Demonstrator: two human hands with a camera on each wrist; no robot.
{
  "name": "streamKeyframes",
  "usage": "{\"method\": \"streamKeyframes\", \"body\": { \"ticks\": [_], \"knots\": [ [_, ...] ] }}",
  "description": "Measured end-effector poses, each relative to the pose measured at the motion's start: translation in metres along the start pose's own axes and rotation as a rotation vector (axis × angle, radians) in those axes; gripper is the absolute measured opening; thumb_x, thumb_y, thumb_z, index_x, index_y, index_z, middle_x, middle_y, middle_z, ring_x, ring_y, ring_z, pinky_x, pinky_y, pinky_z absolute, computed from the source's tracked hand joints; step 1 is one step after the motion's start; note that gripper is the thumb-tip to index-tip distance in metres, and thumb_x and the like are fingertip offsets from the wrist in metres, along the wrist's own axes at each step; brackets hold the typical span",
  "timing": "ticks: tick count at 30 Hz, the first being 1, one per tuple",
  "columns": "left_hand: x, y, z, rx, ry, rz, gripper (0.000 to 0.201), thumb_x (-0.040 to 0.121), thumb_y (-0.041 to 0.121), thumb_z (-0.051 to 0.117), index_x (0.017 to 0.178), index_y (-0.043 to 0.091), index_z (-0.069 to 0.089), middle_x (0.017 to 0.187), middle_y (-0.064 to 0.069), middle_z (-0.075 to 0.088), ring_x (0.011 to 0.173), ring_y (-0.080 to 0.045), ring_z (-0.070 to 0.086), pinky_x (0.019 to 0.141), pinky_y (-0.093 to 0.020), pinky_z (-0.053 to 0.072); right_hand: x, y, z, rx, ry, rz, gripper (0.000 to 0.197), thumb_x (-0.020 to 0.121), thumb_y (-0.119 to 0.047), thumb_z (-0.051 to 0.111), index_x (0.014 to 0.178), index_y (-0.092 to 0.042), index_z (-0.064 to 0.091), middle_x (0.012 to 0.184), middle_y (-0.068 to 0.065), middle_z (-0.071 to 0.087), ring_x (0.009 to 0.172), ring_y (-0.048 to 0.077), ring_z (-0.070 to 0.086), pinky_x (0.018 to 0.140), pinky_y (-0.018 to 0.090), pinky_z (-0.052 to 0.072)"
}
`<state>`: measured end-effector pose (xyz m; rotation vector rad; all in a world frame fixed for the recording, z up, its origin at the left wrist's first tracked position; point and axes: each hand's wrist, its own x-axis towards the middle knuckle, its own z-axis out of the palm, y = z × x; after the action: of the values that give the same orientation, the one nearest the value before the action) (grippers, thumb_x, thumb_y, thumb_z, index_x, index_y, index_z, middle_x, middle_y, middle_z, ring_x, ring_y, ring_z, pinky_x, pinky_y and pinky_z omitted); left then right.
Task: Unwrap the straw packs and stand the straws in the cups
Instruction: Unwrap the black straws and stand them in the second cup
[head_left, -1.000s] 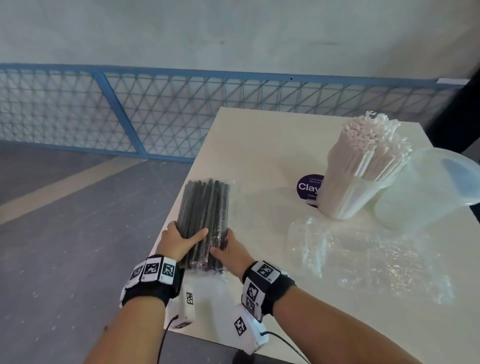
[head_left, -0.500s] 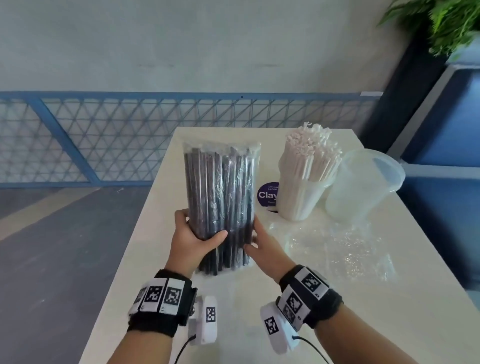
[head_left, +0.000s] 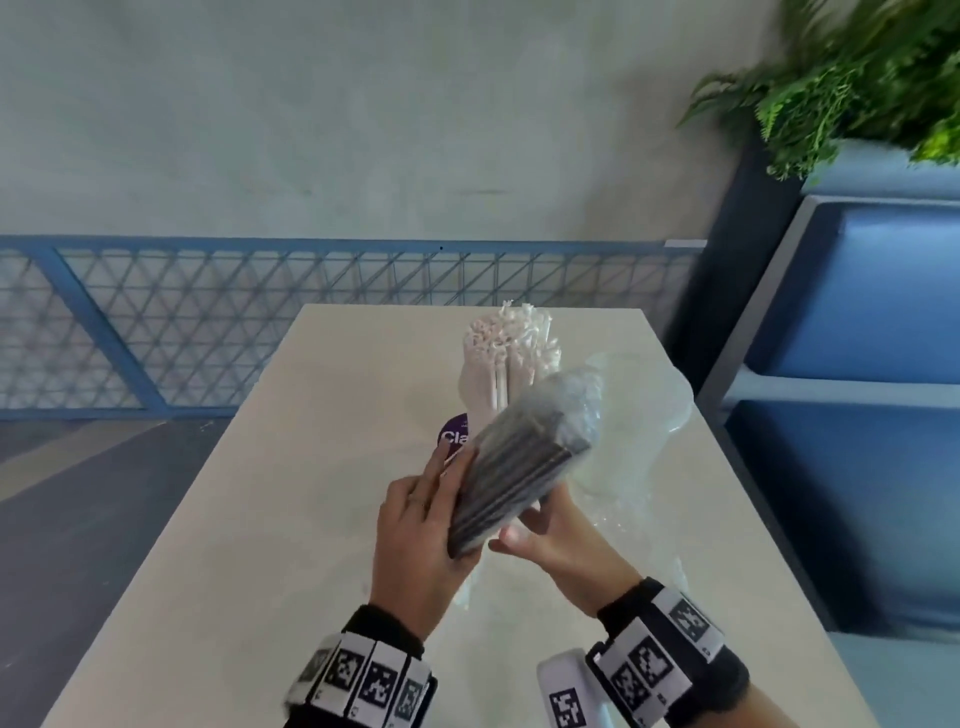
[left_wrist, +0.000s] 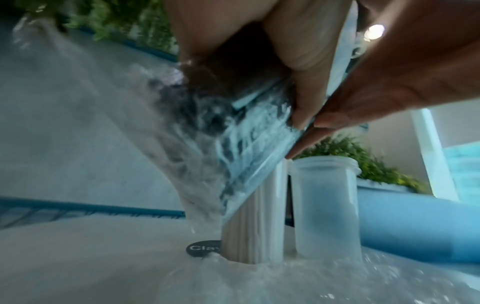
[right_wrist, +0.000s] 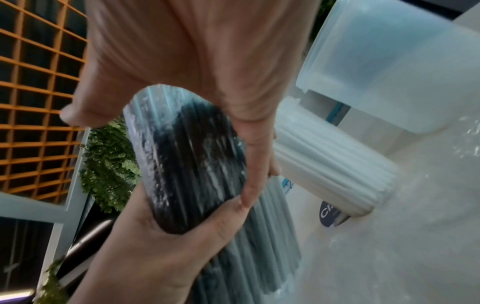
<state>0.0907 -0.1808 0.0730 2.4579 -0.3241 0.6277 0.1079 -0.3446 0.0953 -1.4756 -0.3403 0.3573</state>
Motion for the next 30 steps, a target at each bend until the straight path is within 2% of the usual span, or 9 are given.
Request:
{"method": "streamKeyframes", "body": {
  "ticks": [5,9,13,15,19,22,24,27,30],
  "knots": [
    [0.005,0.048,0.029,0.073,0.001,0.098,0.103,0.064,0.033,0.071,0.147,0.038,0.01,0.142,0.0,0.037,0.105,-0.02,0.04,0.084,-0.035,0.048,-0.016,-0.008,-0.041,0.094,0.104,-0.047,0.085,0.059,-0.055,0.079,0.123,-0.005,0.053,0.121,0.016,0.063,0.114,0.03,0.059,0.095,0.047,0.05],
    [0.007,0.07,0.049,0.024,-0.136,0.079,0.088,0.076,0.066,0.051,0.147,0.04,0.005,0.138,-0.004,0.028,0.115,-0.018,0.036,0.093,-0.034,0.04,-0.021,-0.012,-0.08,0.089,0.199,-0.058,0.063,0.062,-0.036,0.077,0.114,-0.006,0.06,0.11,0.015,0.069,0.106,0.032,0.064,0.087,0.042,0.055],
    [0.014,0.073,0.059,-0.123,-0.298,0.056,0.066,0.079,0.075,0.028,0.13,0.066,-0.013,0.134,0.016,0.011,0.123,-0.008,0.02,0.107,-0.029,0.031,-0.025,-0.007,-0.107,0.05,0.308,-0.054,0.051,0.063,-0.025,0.065,0.11,-0.008,0.059,0.104,0.012,0.071,0.101,0.03,0.065,0.082,0.033,0.056],
    [0.023,0.074,0.063,-0.305,-0.278,-0.058,0.072,0.079,0.071,0.039,0.129,0.061,-0.012,0.136,0.019,0.008,0.128,-0.005,0.019,0.106,-0.019,0.026,-0.028,-0.007,-0.113,-0.003,0.307,-0.064,0.037,0.068,-0.017,0.059,0.106,-0.013,0.059,0.101,0.007,0.071,0.099,0.025,0.066,0.08,0.029,0.056],
    [0.045,0.063,0.063,-0.592,-0.312,-0.306,0.098,0.065,0.054,0.069,0.141,0.029,0.012,0.139,0.012,0.029,0.122,0.0,0.039,0.099,-0.023,0.037,-0.027,-0.007,-0.116,-0.016,0.262,-0.074,0.036,0.07,-0.012,0.054,0.105,-0.02,0.059,0.099,0.002,0.072,0.098,0.023,0.066,0.085,0.036,0.054],
    [0.057,0.053,0.057,-0.69,-0.402,-0.388,0.075,0.064,0.027,0.083,0.125,0.022,0.039,0.118,0.013,0.057,0.11,0.003,0.053,0.093,-0.015,0.044,-0.022,-0.003,-0.112,0.015,0.216,-0.048,0.042,0.065,-0.016,0.058,0.106,-0.02,0.059,0.101,0.004,0.072,0.099,0.026,0.065,0.087,0.04,0.053],
    [0.059,0.044,0.055,-0.72,-0.39,-0.462,0.07,0.06,0.017,0.086,0.117,0.016,0.046,0.108,0.01,0.063,0.102,-0.001,0.06,0.091,-0.019,0.049,-0.02,0.0,-0.106,0.033,0.206,-0.01,0.042,0.066,-0.012,0.055,0.107,-0.019,0.059,0.1,0.003,0.072,0.099,0.024,0.065,0.087,0.039,0.053],
    [0.058,0.03,0.059,-0.686,-0.367,-0.506,0.095,0.038,0.037,0.09,0.12,0.018,0.047,0.112,0.008,0.064,0.107,-0.005,0.06,0.093,-0.026,0.05,-0.017,0.006,-0.1,-0.09,0.237,0.008,0.043,0.069,-0.006,0.052,0.109,-0.022,0.058,0.103,0.004,0.07,0.101,0.024,0.064,0.089,0.039,0.052],
    [0.057,0.024,0.06,-0.679,-0.339,-0.525,0.09,0.036,0.035,0.091,0.114,0.031,0.046,0.114,0.011,0.062,0.109,-0.005,0.058,0.095,-0.029,0.049,-0.013,0.007,-0.098,-0.213,0.281,-0.016,0.058,0.08,-0.002,0.059,0.12,-0.04,0.044,0.116,-0.005,0.062,0.102,0.012,0.063,0.094,0.039,0.051]
  ]
}}
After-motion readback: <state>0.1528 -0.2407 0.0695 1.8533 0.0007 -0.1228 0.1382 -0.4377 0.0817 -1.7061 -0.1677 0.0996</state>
